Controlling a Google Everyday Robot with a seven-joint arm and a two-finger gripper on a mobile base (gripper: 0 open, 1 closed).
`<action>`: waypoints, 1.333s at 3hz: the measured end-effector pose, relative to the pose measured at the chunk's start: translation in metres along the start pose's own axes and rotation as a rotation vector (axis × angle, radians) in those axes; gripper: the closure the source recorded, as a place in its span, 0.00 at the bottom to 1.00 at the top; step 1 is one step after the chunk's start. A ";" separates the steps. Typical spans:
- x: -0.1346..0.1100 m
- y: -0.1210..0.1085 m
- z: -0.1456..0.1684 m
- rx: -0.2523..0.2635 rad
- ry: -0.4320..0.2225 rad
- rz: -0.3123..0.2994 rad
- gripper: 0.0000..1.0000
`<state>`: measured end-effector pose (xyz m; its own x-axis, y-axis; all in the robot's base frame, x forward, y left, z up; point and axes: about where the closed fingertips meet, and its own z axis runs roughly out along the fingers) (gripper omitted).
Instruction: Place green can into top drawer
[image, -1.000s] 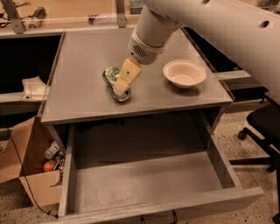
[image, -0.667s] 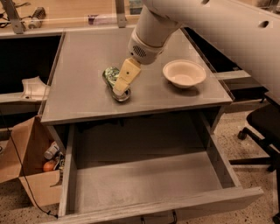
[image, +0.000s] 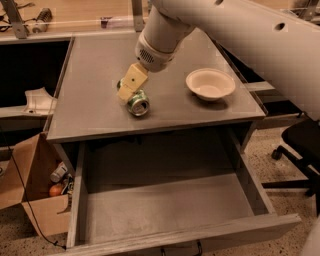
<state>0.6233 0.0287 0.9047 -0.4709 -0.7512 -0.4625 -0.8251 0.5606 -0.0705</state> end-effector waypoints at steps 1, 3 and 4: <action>0.000 0.002 0.005 -0.011 0.004 0.004 0.00; -0.003 0.012 0.036 -0.075 0.027 0.028 0.00; -0.014 0.002 0.050 -0.077 0.035 0.081 0.00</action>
Offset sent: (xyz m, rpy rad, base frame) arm -0.0010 0.0406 -0.0569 0.0396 0.1537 0.0406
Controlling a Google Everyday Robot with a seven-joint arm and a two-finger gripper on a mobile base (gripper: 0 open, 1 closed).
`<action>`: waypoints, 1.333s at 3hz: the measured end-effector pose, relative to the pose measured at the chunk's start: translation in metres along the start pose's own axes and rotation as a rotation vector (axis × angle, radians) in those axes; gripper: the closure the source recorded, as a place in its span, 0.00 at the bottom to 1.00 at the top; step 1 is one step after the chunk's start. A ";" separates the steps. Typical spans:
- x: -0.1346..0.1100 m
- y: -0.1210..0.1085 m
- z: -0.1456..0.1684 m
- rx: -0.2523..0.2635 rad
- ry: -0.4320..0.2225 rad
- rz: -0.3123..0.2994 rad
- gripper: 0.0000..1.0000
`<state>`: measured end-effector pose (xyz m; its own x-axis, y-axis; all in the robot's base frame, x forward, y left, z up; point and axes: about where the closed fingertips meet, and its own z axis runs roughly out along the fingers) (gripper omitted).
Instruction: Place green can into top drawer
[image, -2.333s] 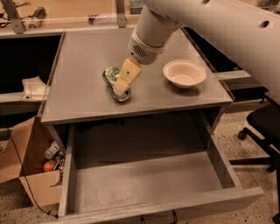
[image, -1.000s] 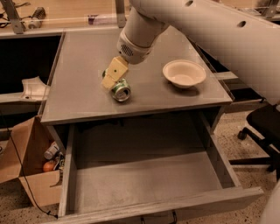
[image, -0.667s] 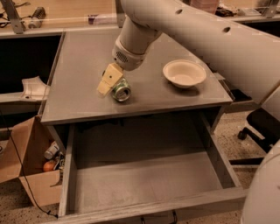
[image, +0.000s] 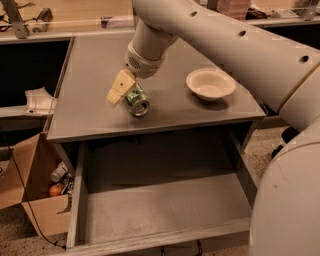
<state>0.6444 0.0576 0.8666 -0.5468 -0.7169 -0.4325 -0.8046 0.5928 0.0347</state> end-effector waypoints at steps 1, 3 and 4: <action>0.000 0.000 0.000 -0.001 0.000 0.000 0.00; 0.009 0.008 0.023 -0.083 0.019 0.007 0.00; 0.009 0.008 0.023 -0.083 0.019 0.007 0.19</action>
Offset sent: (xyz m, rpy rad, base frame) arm -0.0100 0.0051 -0.0271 0.0434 0.0874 0.0250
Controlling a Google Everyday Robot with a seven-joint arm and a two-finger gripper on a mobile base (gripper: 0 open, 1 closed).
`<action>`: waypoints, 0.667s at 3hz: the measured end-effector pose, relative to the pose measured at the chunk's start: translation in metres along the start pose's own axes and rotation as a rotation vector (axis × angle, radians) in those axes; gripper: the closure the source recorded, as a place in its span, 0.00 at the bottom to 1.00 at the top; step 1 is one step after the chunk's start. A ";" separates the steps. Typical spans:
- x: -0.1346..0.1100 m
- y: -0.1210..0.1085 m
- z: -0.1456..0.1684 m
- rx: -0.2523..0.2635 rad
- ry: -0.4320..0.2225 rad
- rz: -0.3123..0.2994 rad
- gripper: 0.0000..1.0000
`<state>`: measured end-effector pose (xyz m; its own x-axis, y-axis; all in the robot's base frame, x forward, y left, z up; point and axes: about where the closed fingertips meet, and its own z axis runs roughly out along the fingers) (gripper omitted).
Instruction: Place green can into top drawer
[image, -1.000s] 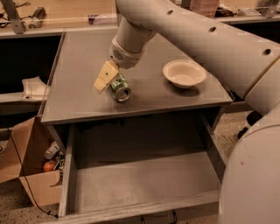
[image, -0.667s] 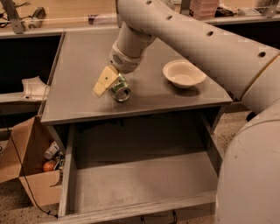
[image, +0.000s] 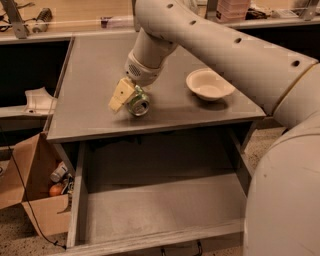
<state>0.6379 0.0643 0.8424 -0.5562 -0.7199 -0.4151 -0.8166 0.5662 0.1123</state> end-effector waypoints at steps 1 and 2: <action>0.000 0.000 0.000 0.000 0.000 0.000 0.42; 0.000 0.000 0.000 0.000 0.000 0.000 0.66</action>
Offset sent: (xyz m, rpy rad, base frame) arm 0.0000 0.0000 0.0000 0.0000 0.0000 0.0000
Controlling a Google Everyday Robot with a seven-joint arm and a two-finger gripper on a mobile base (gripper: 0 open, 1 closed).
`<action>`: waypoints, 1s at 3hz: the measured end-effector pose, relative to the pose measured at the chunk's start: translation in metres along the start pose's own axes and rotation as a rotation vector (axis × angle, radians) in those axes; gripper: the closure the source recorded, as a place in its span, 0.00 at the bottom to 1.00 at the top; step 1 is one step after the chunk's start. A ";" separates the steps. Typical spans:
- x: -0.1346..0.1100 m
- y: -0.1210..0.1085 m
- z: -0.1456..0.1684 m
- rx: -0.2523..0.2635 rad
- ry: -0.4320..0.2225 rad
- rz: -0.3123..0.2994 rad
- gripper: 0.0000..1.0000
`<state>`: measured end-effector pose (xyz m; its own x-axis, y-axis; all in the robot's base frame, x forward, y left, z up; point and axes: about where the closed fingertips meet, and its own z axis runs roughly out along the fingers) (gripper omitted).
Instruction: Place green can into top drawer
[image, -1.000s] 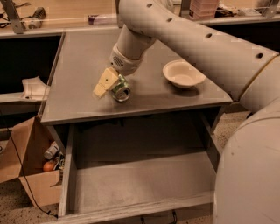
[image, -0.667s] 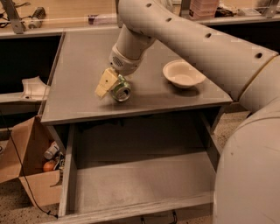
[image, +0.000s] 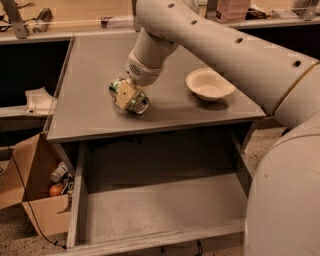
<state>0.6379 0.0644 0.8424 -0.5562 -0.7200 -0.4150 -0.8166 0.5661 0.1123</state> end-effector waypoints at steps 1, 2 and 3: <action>0.000 0.000 0.000 0.000 0.000 0.000 0.96; 0.000 0.000 0.000 0.000 0.000 0.000 1.00; 0.000 0.000 -0.001 -0.001 -0.002 -0.002 1.00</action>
Offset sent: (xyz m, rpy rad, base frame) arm 0.0000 0.0000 0.0000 0.0000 0.0000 0.0000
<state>0.6374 0.0642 0.8434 -0.5540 -0.7205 -0.4171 -0.8181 0.5639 0.1127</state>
